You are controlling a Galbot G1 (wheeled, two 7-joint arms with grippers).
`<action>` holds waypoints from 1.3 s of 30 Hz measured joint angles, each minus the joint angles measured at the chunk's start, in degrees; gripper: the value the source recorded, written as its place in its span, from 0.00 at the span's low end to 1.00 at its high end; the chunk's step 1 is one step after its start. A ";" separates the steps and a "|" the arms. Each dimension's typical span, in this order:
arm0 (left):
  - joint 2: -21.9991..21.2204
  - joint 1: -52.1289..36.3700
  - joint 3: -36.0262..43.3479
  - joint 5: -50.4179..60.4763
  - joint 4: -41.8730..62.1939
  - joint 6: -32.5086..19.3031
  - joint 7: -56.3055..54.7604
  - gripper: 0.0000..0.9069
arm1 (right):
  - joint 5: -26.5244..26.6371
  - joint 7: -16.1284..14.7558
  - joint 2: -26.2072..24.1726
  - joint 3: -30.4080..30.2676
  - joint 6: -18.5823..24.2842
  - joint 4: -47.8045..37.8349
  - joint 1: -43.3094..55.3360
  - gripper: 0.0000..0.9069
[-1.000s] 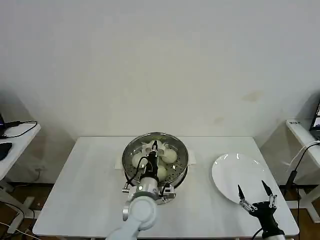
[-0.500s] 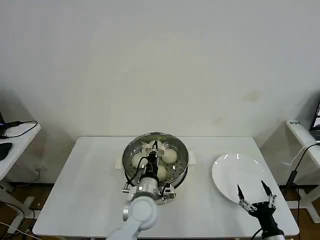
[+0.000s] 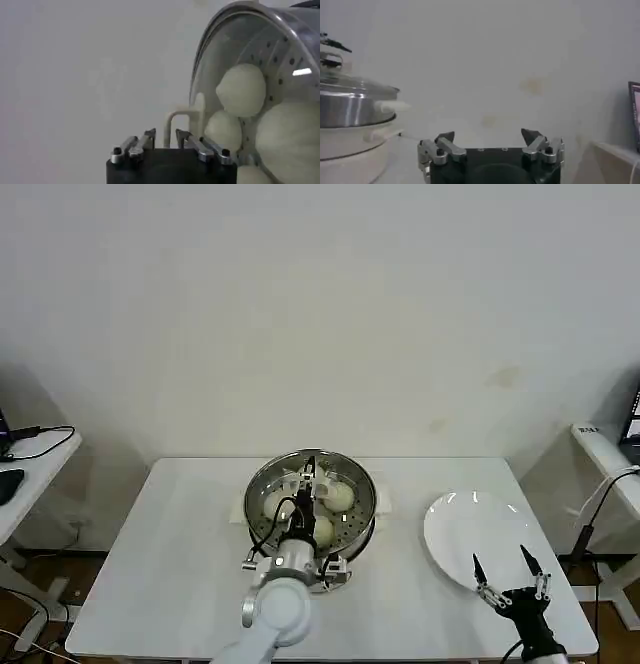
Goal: Take steamed baozi put them in steamer then cover it.
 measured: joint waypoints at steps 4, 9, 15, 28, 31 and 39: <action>0.58 0.34 -0.07 -0.23 -0.82 -0.09 0.19 1.00 | -0.01 -0.02 0.02 -0.02 0.03 0.01 -0.03 1.00; 1.42 0.90 -0.41 -0.77 -1.86 -0.27 0.21 1.00 | 0.00 -0.06 0.02 -0.06 0.06 0.00 -0.05 1.00; 2.46 1.89 -0.51 -1.54 -3.31 -0.54 0.32 1.00 | -0.02 -0.11 0.03 -0.20 0.10 0.00 -0.07 1.00; 4.39 4.13 -0.63 -3.66 -6.95 -1.74 -0.24 1.00 | -0.10 -0.16 0.16 -0.52 0.32 0.05 -0.21 1.00; 4.94 4.66 -0.77 -4.25 -8.08 -2.14 -0.63 1.00 | -0.10 -0.17 0.16 -0.55 0.36 -0.05 -0.21 1.00; 6.37 6.53 -1.78 -5.89 -11.53 -3.18 -1.95 1.00 | -0.10 -0.23 0.19 -0.62 0.44 -0.24 -0.19 1.00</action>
